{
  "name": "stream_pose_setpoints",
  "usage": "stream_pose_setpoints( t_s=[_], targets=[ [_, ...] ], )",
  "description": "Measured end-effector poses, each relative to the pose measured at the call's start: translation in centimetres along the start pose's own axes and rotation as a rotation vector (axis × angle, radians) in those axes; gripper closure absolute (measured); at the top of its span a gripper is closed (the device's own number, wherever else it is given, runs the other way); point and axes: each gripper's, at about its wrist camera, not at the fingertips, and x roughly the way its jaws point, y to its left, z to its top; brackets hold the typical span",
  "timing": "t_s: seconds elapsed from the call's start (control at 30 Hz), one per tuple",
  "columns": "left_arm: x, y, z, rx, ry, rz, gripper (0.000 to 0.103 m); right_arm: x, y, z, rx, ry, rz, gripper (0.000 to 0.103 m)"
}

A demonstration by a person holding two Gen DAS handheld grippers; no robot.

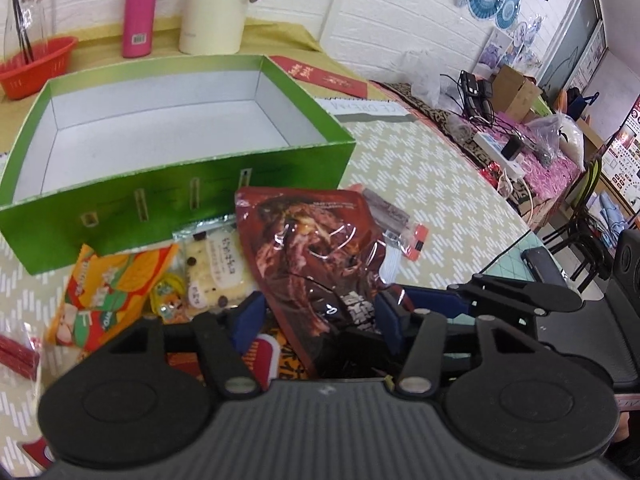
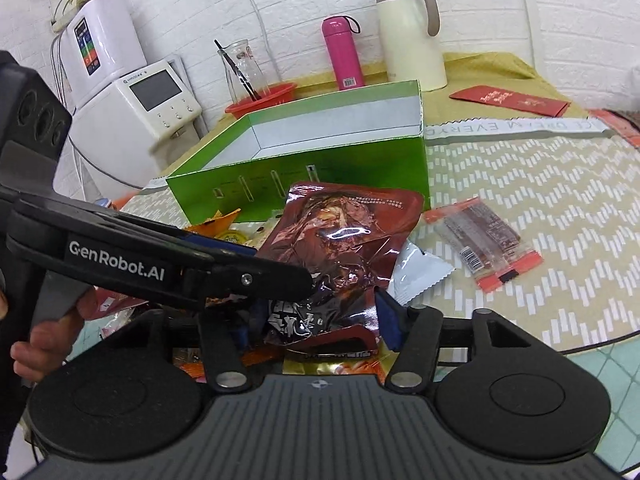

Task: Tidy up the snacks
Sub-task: 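Grasp the brown jerky bag from the pile with the left gripper, then carry the brown jerky bag into the green box and release it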

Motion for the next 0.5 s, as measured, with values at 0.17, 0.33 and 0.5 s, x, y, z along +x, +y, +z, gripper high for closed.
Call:
stream_pose_setpoints(
  t_s=[0.17,0.33,0.5],
  targets=[
    [-1.6,-1.3,-0.4,0.023,-0.047,0.006,0.062,-1.5,1.1,0.0,-0.027,-0.028,-0.033,0.015],
    [-4.4,-1.7,-0.3,0.012,-0.114,0.01,0.065,-3.2,2.5,0.9,-0.075,-0.081,-0.027,0.017],
    [-7.4,-1.5,1.1,0.008,-0.208,0.028,0.065,-3.9,3.8,3.5,-0.126,-0.144,0.003,0.017]
  ],
)
